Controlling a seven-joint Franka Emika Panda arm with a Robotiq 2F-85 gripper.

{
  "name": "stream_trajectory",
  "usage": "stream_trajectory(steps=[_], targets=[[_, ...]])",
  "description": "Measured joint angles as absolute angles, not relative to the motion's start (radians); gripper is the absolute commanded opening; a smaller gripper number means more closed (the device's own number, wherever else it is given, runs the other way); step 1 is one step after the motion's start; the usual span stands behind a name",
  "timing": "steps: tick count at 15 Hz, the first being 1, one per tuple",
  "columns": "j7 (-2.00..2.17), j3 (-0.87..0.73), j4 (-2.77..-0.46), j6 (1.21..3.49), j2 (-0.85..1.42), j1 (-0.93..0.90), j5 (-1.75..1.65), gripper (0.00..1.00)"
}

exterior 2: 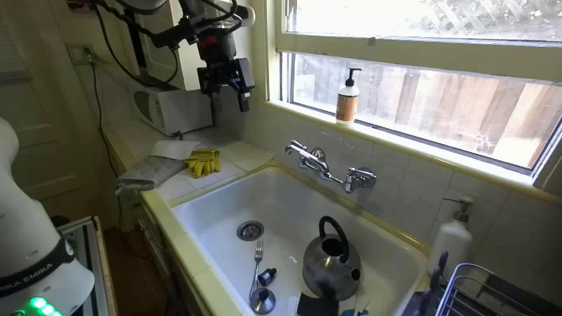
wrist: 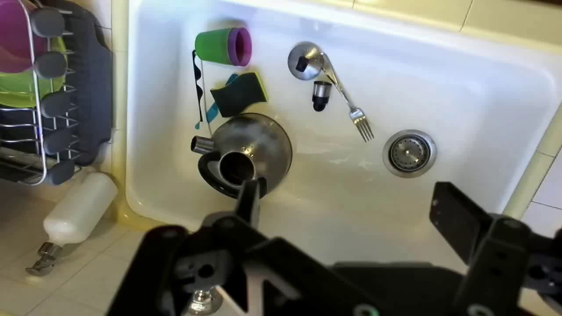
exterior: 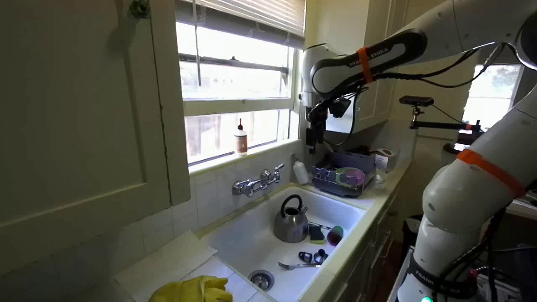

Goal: Pick up the lid in the sink drain

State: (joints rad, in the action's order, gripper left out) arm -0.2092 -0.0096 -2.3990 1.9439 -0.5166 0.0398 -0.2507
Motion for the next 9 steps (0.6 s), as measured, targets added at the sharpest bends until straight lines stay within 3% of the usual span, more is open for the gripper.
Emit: stream_trajectory(steps=[9], targets=[[-0.223, 0.008, -2.421, 1.965, -0.426, -0.033, -0.225, 1.00]])
